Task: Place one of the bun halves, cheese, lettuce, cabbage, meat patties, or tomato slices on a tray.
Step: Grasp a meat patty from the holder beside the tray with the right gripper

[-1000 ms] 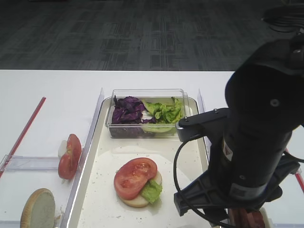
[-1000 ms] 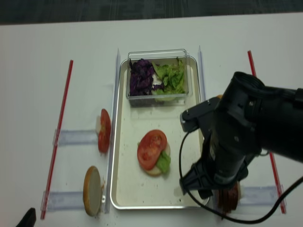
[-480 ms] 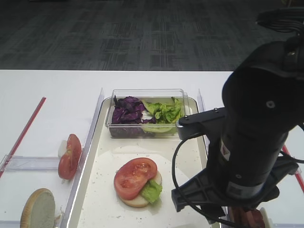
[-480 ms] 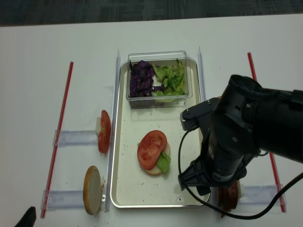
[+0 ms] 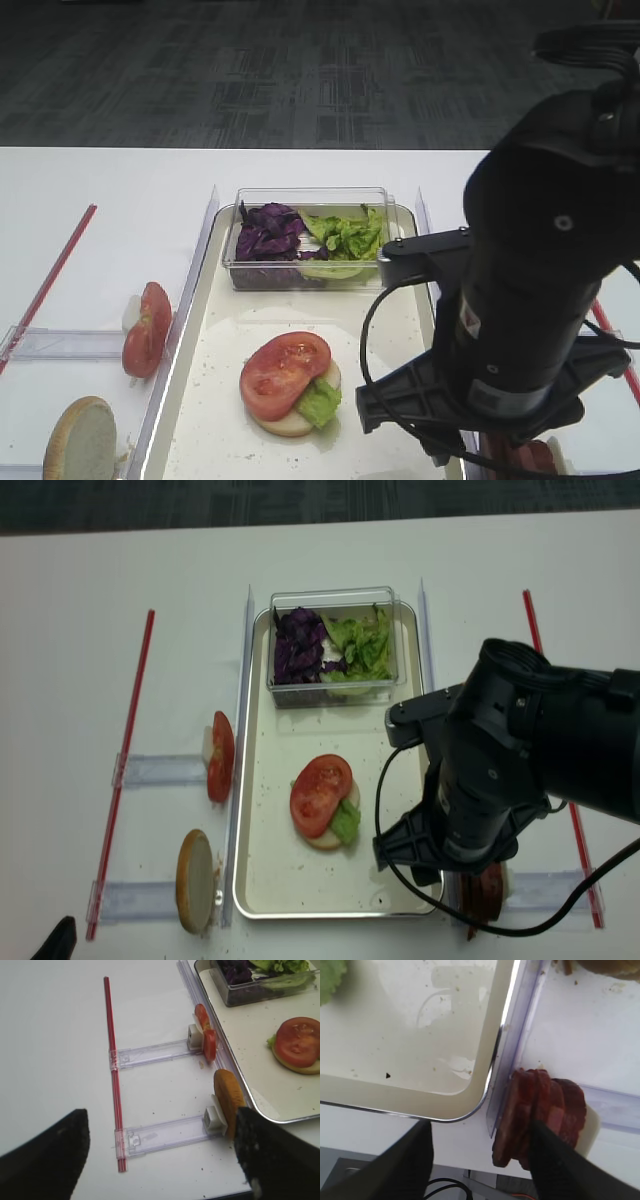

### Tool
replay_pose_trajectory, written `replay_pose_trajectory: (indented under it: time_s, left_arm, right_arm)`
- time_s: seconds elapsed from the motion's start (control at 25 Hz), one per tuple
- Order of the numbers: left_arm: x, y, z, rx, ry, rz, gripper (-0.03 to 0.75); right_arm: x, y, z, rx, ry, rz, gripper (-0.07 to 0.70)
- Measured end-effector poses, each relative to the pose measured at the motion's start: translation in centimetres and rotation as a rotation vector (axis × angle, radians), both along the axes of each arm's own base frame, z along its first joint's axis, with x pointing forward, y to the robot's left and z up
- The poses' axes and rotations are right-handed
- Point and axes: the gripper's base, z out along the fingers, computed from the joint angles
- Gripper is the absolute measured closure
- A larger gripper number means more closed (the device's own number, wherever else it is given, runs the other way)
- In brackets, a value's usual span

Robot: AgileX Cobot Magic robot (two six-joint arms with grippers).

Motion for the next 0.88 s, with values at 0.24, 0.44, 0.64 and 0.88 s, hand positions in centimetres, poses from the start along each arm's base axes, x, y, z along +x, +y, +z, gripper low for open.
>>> replay_pose_trajectory:
  time_s: [0.24, 0.44, 0.64, 0.88]
  left_arm:
    - [0.0, 0.0, 0.0, 0.0, 0.0, 0.0, 0.17]
    - [0.0, 0.0, 0.0, 0.0, 0.0, 0.0, 0.17]
    - [0.0, 0.0, 0.0, 0.0, 0.0, 0.0, 0.17]
    - [0.0, 0.0, 0.0, 0.0, 0.0, 0.0, 0.17]
  right_arm:
    - [0.19, 0.07, -0.11, 0.001, -0.015, -0.009, 0.184]
    - [0.33, -0.02, -0.15, -0.01, -0.029, -0.01, 0.185]
    - [0.35, -0.01, -0.15, -0.009, -0.031, -0.014, 0.186]
    - [0.83, -0.46, -0.15, -0.007, -0.027, -0.044, 0.186]
